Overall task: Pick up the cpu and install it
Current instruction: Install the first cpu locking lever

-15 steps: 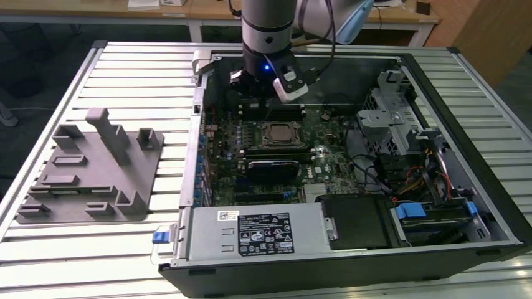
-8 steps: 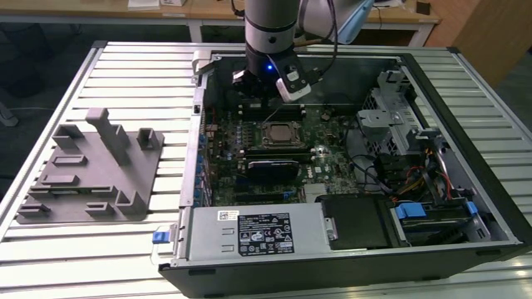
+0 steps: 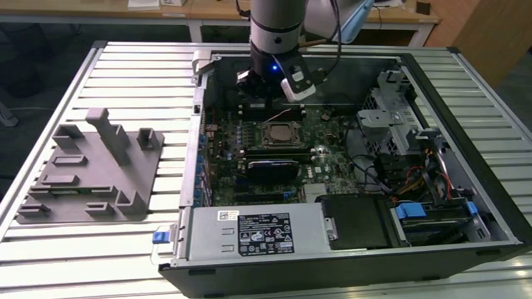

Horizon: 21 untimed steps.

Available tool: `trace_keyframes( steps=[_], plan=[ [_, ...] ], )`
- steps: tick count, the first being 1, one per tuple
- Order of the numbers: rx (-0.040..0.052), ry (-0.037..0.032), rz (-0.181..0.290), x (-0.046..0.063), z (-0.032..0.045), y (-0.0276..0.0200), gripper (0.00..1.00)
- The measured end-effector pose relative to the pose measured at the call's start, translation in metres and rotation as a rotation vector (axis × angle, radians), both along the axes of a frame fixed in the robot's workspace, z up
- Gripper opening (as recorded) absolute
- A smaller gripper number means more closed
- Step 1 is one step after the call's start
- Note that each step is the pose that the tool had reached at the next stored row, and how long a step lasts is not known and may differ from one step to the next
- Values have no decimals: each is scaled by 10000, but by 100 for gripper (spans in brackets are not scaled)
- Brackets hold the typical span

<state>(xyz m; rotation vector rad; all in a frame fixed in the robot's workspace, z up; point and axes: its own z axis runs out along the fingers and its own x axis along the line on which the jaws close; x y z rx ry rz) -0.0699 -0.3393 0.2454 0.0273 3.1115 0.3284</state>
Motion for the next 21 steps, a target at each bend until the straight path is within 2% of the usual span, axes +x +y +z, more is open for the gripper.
trace_keyframes(
  steps=[10, 14, 16, 21],
  plan=[
    [-1, 0, -26, 68, -51, 0, 11],
    [73, 0, -24, 69, -73, 0, 11],
    [74, 0, -26, 69, -79, 0, 11],
    [74, -44, -25, 69, -96, 0, 11]
  ],
)
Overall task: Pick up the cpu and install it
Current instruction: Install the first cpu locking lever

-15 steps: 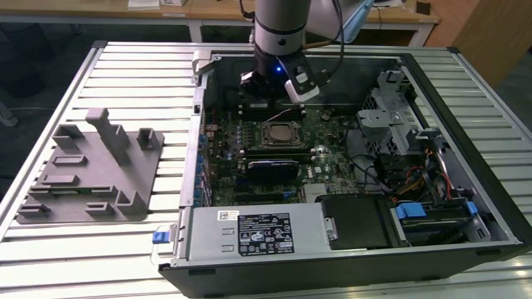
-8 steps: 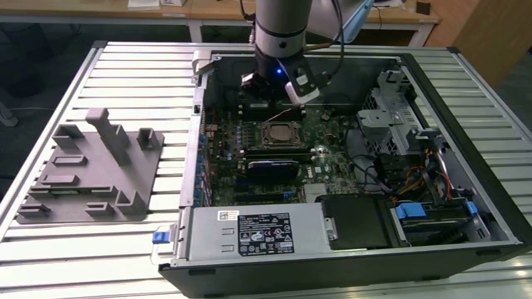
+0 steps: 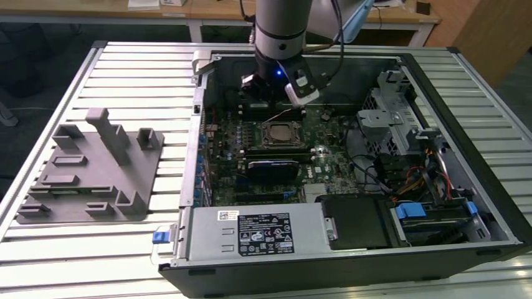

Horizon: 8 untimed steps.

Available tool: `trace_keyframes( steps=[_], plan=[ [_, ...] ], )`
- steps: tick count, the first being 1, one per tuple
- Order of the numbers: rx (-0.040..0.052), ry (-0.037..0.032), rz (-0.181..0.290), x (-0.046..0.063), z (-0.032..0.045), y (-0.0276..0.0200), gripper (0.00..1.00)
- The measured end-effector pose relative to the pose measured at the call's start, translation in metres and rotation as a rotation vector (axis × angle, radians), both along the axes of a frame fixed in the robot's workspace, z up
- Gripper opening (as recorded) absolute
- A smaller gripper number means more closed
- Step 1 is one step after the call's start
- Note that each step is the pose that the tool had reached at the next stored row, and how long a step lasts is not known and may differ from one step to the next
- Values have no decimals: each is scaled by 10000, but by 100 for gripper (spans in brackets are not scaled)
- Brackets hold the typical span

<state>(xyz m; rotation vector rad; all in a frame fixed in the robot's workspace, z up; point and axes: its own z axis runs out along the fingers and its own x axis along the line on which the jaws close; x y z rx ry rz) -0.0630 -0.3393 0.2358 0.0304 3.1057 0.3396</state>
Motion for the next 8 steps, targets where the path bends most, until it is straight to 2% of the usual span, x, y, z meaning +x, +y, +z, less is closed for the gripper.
trace_keyframes(
  steps=[5, 8],
  plan=[
    [5, -101, 1, 0, -24, 0, 11],
    [7, -118, -3, 0, -35, 0, 11]
  ],
)
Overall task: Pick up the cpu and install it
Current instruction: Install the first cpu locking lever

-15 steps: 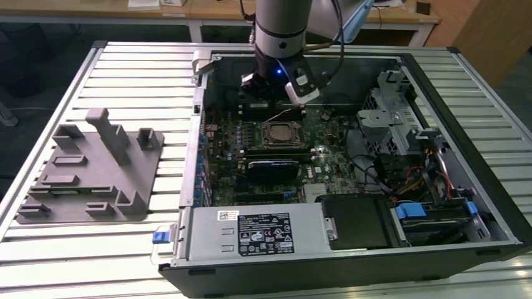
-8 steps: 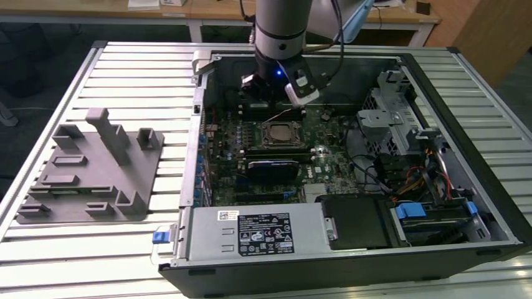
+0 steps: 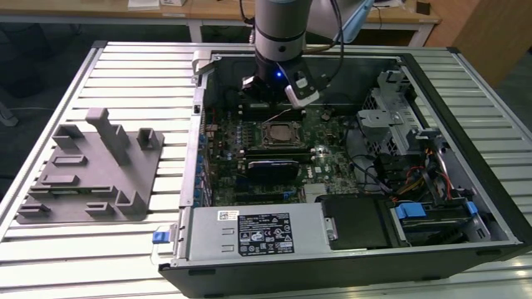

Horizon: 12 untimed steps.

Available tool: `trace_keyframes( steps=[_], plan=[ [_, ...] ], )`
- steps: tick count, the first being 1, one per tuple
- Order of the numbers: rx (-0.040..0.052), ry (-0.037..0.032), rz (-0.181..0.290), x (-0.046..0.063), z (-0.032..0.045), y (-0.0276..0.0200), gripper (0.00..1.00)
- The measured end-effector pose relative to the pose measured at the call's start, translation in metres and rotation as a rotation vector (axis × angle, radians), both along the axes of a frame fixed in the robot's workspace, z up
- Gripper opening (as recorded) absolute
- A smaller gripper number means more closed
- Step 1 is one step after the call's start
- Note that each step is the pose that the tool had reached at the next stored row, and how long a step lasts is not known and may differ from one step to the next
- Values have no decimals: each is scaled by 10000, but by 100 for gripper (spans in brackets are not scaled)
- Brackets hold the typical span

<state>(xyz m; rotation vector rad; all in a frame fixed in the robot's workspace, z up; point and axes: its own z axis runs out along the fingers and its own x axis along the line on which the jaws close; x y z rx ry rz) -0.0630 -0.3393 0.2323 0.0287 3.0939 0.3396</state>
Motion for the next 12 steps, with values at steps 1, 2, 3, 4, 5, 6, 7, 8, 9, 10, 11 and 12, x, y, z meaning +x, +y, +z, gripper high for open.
trace_keyframes(
  steps=[1, 2, 3, 4, 5, 6, 7, 8, 9, 10, 11, 12],
  plan=[
    [-1, -3, -8, 0, -3, 0, 11],
    [-2, -3, -38, 0, -4, 0, 11],
    [-3, -2, -90, 0, -5, 0, 11],
    [-2, -2, -145, 0, -6, 0, 11],
    [-1, -3, -201, 0, -8, 0, 11],
    [-1, -3, -262, 0, -9, 0, 11],
    [-1, -3, -335, 1, -10, 0, 11],
    [-1, -3, -412, 3, -12, 0, 11],
    [-2, -3, -485, 5, -13, 0, 11],
    [-2, -3, -562, 6, -14, 0, 11],
    [-2, -3, -645, 7, -16, 0, 11],
    [-2, -3, -730, 7, -18, 0, 11]
  ],
)
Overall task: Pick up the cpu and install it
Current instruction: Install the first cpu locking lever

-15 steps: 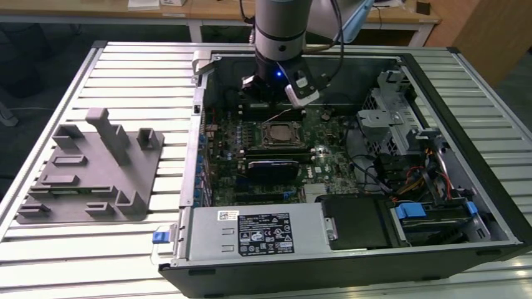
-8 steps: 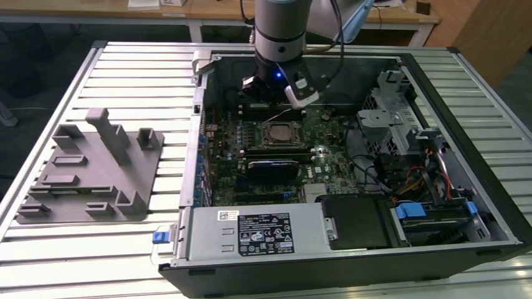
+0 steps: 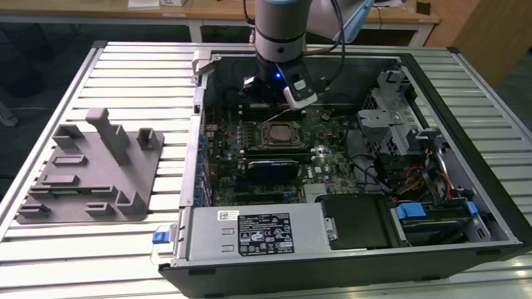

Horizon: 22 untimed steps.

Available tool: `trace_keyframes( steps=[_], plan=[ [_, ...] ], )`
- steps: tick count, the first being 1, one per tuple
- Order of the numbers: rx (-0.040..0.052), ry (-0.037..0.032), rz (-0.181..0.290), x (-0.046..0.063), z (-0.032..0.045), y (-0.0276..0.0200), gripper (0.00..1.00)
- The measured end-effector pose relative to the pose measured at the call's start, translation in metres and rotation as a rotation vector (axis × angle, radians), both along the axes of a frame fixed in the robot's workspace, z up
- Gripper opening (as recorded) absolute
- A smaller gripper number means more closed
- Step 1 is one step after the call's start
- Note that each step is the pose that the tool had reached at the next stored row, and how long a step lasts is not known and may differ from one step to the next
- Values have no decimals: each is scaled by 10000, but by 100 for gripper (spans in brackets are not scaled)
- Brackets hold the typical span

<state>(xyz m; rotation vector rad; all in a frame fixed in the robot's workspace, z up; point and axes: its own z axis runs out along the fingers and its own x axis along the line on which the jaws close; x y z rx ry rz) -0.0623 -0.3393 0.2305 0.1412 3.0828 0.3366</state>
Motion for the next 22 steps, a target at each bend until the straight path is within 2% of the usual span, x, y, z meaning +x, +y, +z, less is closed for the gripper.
trace_keyframes(
  steps=[3, 12, 18, 20, 22],
  plan=[
    [0, 0, -188, 3, -2, 0, 11],
    [2, -24, -252, 3, -8, 0, 11],
    [0, -91, -385, 2, -22, 0, 11],
    [2, -141, -420, 2, -27, 0, 11],
    [5, -220, -440, 3, -33, 0, 11]
  ],
)
